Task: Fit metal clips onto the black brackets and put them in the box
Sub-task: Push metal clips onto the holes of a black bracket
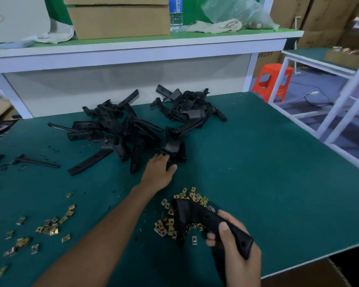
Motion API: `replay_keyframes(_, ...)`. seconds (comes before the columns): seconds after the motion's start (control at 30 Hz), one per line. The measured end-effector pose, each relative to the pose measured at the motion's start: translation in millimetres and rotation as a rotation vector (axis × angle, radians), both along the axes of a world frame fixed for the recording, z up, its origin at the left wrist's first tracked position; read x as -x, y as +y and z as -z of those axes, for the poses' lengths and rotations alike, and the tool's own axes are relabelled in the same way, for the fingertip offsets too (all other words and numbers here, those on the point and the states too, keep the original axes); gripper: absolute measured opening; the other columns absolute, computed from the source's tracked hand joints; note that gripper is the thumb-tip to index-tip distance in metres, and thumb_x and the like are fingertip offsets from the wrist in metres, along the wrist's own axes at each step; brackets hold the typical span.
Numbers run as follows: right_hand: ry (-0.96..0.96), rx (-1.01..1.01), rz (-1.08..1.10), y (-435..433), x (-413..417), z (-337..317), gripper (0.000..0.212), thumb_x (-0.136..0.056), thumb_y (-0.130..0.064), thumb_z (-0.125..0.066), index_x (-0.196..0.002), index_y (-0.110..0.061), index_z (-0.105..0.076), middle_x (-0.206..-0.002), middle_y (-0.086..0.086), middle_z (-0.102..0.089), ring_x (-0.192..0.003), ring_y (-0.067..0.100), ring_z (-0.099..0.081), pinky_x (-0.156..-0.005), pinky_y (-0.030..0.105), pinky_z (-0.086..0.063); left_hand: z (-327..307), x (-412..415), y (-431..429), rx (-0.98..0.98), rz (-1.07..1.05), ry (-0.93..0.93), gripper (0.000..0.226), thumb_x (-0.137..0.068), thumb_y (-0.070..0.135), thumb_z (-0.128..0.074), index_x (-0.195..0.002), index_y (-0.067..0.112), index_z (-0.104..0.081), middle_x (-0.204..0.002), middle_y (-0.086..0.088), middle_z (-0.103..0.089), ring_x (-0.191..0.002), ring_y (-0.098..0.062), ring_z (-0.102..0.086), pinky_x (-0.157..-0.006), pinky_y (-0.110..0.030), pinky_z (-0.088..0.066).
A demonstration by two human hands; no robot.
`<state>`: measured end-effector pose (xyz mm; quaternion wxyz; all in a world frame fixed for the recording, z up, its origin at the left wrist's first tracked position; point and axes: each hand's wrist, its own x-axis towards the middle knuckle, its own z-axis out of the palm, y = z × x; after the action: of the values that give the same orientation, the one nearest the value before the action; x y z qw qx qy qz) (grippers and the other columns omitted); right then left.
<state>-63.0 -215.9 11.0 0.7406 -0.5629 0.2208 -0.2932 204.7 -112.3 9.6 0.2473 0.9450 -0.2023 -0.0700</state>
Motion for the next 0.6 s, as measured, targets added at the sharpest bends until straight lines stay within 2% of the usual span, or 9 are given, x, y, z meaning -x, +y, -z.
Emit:
replay_keyframes(0.1,0.008,0.017,-0.011,-1,1,3,0.025,-0.085,-0.03,-0.067,-0.108,-0.031,-0.078,-0.08,0.018,-0.075,-0.07,0.03,-0.071,-0.07,0.037,-0.062,0,8,-7,0.094,0.078,-0.095,0.038,-0.106,0.03,-0.047,-0.141,0.019,-0.054,-0.143,-0.003,-0.054,-0.138,-0.026,-0.042,-0.109,-0.041,-0.04)
replay_keyframes(0.17,0.013,0.022,-0.013,-1,1,5,0.025,-0.087,-0.031,-0.067,-0.109,-0.031,-0.078,-0.08,0.017,-0.075,-0.07,0.03,-0.072,-0.07,0.037,-0.062,0,15,-6,0.098,0.099,-0.159,0.029,-0.105,0.026,-0.048,-0.13,0.021,-0.062,-0.132,-0.001,-0.062,-0.125,-0.023,-0.054,-0.095,-0.037,-0.047)
replay_keyframes(0.3,0.041,0.043,-0.025,-3,2,6,0.027,-0.087,-0.037,-0.067,-0.112,-0.032,-0.077,-0.084,0.015,-0.076,-0.072,0.03,-0.074,-0.072,0.038,-0.063,-5,31,16,0.069,0.139,-0.228,0.025,-0.104,0.022,-0.052,-0.124,0.016,-0.067,-0.132,-0.002,-0.066,-0.119,-0.023,-0.063,-0.092,-0.04,-0.054)
replay_keyframes(0.43,0.046,0.026,-0.066,-6,4,2,0.025,-0.09,-0.041,-0.066,-0.112,-0.036,-0.076,-0.09,0.011,-0.077,-0.077,0.029,-0.075,-0.077,0.043,-0.062,-9,68,57,0.07,0.115,-0.325,0.022,-0.103,0.019,-0.055,-0.118,0.014,-0.07,-0.123,-0.001,-0.07,-0.112,-0.022,-0.067,-0.087,-0.042,-0.057)
replay_keyframes(0.53,0.039,-0.009,-0.072,-6,4,-4,0.021,-0.092,-0.038,-0.063,-0.106,-0.037,-0.078,-0.095,0.006,-0.077,-0.079,0.027,-0.075,-0.072,0.033,-0.062,-10,105,82,0.083,0.051,-0.358,0.017,-0.097,0.013,-0.064,-0.111,0.013,-0.074,-0.114,-0.001,-0.074,-0.106,-0.024,-0.07,-0.083,-0.041,-0.059)
replay_keyframes(0.6,0.037,-0.086,-0.071,-9,3,-7,0.02,-0.097,-0.028,-0.061,-0.103,-0.03,-0.079,-0.097,0.009,-0.077,-0.08,0.027,-0.075,-0.069,0.029,-0.061,-11,129,96,0.058,0.029,-0.369,0.015,-0.093,0.009,-0.069,-0.106,0.013,-0.076,-0.106,0.0,-0.076,-0.098,-0.026,-0.071,-0.079,-0.039,-0.059)
